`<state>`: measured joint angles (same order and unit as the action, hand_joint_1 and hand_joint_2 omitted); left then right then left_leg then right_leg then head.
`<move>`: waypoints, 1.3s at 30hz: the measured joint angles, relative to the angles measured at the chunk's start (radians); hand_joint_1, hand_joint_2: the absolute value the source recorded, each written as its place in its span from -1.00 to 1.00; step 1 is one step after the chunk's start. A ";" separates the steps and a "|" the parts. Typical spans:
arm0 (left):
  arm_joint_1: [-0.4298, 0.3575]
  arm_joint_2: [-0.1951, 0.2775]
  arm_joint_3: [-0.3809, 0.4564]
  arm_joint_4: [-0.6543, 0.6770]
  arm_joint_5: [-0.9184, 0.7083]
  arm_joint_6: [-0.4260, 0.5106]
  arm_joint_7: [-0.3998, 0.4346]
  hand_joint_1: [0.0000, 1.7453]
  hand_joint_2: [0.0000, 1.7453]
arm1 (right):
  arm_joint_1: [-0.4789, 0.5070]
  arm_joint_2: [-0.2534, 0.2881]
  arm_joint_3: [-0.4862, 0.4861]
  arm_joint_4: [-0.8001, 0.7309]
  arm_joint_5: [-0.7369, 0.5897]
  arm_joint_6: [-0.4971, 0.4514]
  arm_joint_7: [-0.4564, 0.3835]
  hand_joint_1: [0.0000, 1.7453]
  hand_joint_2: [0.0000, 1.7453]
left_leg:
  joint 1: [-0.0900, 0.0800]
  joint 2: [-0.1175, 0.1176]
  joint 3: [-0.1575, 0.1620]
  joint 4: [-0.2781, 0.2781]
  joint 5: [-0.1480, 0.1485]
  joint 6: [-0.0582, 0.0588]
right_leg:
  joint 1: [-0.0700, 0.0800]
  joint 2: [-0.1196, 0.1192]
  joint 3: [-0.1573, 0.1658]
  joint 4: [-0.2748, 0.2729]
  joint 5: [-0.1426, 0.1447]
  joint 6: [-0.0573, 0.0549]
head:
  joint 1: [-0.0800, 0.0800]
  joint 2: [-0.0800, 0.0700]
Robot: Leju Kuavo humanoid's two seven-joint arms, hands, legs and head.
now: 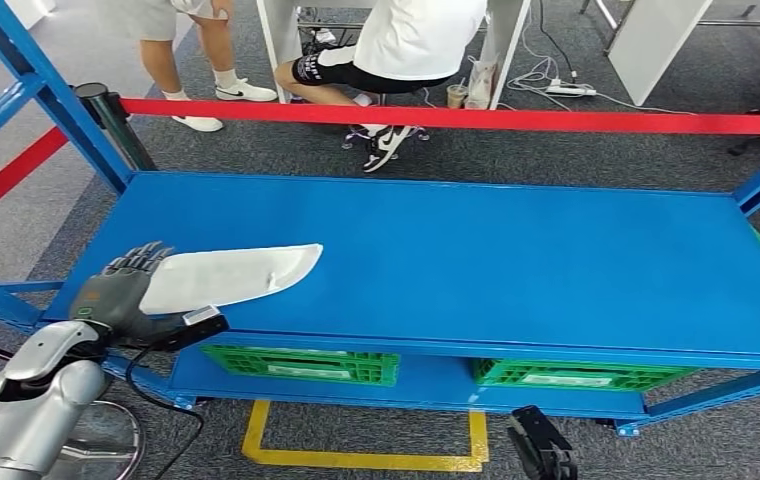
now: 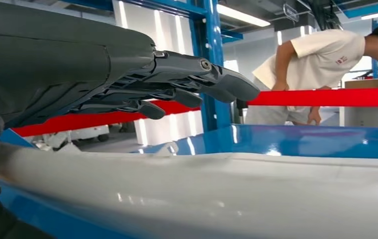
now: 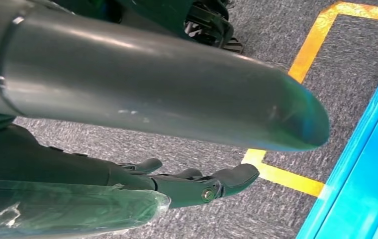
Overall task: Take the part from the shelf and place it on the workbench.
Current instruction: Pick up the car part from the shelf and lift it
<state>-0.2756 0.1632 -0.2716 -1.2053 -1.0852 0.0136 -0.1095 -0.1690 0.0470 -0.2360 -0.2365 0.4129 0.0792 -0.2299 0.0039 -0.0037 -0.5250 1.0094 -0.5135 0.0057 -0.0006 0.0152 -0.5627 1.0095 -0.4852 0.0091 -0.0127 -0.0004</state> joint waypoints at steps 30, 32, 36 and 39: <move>-0.091 -0.040 0.000 0.232 0.017 0.065 -0.071 1.00 1.00 | -0.003 0.013 0.025 0.000 0.038 0.016 0.000 -1.00 -1.00 | 0.000 0.000 0.001 -0.001 0.000 0.000 | 0.000 0.000 0.001 0.000 -0.001 0.001 | 0.000 0.000; -0.090 -0.041 0.000 0.231 0.017 0.070 -0.071 1.00 1.00 | -0.003 0.013 0.025 0.000 0.038 0.016 0.000 -1.00 -1.00 | 0.000 0.000 0.001 -0.001 0.000 0.000 | 0.000 0.000 0.001 0.000 -0.001 0.001 | 0.000 0.000; -0.083 -0.046 0.000 0.224 0.017 0.081 -0.071 1.00 1.00 | -0.003 0.013 0.025 0.000 0.038 0.016 0.000 -1.00 -1.00 | 0.000 0.000 0.001 -0.001 0.000 0.000 | 0.000 0.000 0.001 0.000 -0.001 0.001 | 0.000 0.000; -0.079 -0.047 0.000 0.221 0.017 0.082 -0.071 1.00 1.00 | -0.003 0.013 0.025 0.000 0.038 0.016 0.000 -1.00 -1.00 | 0.000 0.000 0.002 -0.001 0.000 0.000 | 0.000 0.000 0.001 0.001 -0.001 0.001 | 0.000 0.000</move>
<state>-0.3544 0.1160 -0.2713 -0.9844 -1.0677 0.0957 -0.1801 -0.1718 0.0603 -0.2110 -0.2365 0.4513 0.0955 -0.2304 0.0039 -0.0040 -0.5234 1.0087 -0.5135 0.0055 -0.0007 0.0149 -0.5617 1.0102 -0.4857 0.0096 -0.0130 -0.0004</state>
